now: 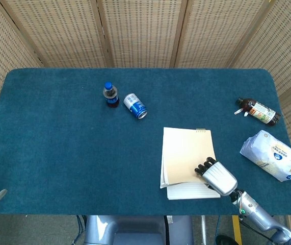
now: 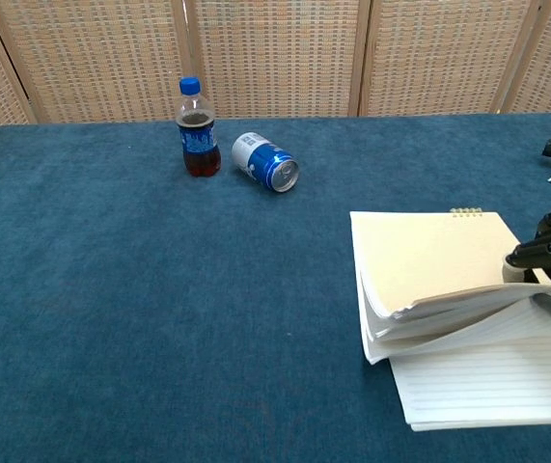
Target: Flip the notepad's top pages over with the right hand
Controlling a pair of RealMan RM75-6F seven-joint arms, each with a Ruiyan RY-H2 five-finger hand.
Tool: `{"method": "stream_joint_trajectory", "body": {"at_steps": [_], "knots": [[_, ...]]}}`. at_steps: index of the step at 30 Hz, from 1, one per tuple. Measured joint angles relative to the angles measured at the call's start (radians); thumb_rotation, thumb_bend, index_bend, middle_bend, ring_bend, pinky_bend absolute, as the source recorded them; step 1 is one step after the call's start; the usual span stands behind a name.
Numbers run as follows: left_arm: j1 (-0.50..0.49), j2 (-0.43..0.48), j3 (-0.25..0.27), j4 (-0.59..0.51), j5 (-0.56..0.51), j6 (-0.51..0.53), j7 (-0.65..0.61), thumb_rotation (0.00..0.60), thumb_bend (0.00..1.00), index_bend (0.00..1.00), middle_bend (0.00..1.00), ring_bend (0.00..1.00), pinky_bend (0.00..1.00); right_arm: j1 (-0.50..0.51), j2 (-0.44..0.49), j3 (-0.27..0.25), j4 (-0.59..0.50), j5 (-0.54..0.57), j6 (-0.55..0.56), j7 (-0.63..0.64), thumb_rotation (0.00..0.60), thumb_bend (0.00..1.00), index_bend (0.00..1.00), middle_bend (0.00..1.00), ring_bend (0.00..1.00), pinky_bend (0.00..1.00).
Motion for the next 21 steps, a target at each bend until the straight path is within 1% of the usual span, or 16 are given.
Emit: {"method": "stream_joint_trajectory", "body": {"at_steps": [7,13,17,21], "knots": [[0.002,0.002,0.004,0.002,0.009,0.005,-0.007,0.6,0.0,0.0,0.0,0.0,0.0,0.0,0.126,-0.054,-0.169,-0.055,0.002,-0.011,0.6,0.71,0.66,0.68,0.56,0.38],[0.003,0.002,0.004,0.004,0.009,0.006,-0.008,0.6,0.0,0.0,0.0,0.0,0.0,0.024,0.224,-0.104,-0.231,-0.157,0.007,-0.019,0.6,0.71,0.66,0.68,0.56,0.38],[0.001,0.001,0.005,0.002,0.008,-0.001,-0.001,0.6,0.0,0.0,0.0,0.0,0.0,0.034,0.248,-0.103,-0.267,-0.156,0.0,-0.02,0.6,0.71,0.66,0.68,0.56,0.38],[-0.002,0.0,0.005,0.0,0.006,-0.007,0.004,0.6,0.0,0.0,0.0,0.0,0.0,0.058,0.285,-0.081,-0.354,-0.1,-0.038,0.038,0.6,0.71,0.66,0.68,0.56,0.38]]}}
